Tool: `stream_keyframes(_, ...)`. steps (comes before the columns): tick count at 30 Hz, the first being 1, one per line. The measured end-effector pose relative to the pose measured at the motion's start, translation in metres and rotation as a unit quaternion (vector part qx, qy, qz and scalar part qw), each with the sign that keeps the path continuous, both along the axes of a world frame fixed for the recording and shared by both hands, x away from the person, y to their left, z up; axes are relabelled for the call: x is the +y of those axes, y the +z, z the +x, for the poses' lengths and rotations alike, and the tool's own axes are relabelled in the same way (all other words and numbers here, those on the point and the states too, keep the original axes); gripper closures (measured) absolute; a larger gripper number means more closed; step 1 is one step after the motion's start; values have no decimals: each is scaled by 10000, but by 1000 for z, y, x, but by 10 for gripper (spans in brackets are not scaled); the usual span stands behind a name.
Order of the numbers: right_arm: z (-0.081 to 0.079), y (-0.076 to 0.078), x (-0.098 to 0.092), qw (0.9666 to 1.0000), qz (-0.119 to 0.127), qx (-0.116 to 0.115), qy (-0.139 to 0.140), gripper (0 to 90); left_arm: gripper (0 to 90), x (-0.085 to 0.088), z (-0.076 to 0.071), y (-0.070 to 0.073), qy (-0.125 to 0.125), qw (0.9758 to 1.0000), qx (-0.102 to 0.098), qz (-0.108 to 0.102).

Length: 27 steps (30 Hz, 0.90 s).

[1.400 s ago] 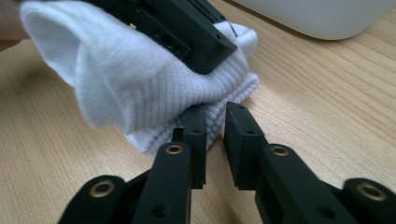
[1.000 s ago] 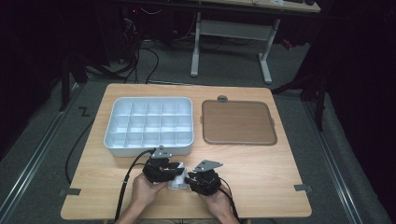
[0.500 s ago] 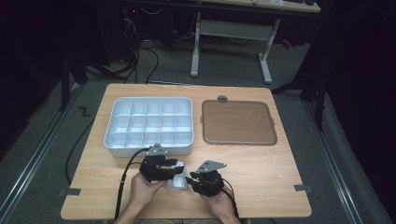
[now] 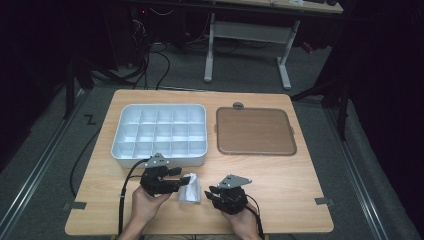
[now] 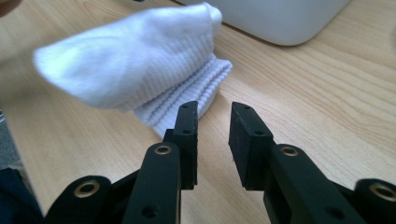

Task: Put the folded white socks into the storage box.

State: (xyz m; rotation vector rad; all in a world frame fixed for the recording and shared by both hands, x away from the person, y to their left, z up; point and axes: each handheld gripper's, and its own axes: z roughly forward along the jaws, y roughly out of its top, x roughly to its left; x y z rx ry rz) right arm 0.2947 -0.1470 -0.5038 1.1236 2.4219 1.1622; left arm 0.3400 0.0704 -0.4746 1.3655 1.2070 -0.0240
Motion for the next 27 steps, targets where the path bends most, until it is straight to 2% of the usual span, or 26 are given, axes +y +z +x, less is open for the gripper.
stream_keyframes(6, -14, 13, -3, 9998, 34, -163, 116, 754, 472, 12, 3, -12, 256, 9995, 163, 30)
stream_keyframes(13, -25, 31, 3, 9988, 195, -280, 353, 764, 457, 6, 5, -25, 274, 9990, 253, 249)
stream_keyframes(21, -30, 52, 33, 9948, 258, -509, 838, 768, 450, -4, 4, -30, 271, 9987, 282, 341)
stream_keyframes(27, -23, 47, 57, 9933, 173, -463, 1040, 769, 449, -8, 3, -33, 221, 9984, 284, 447)
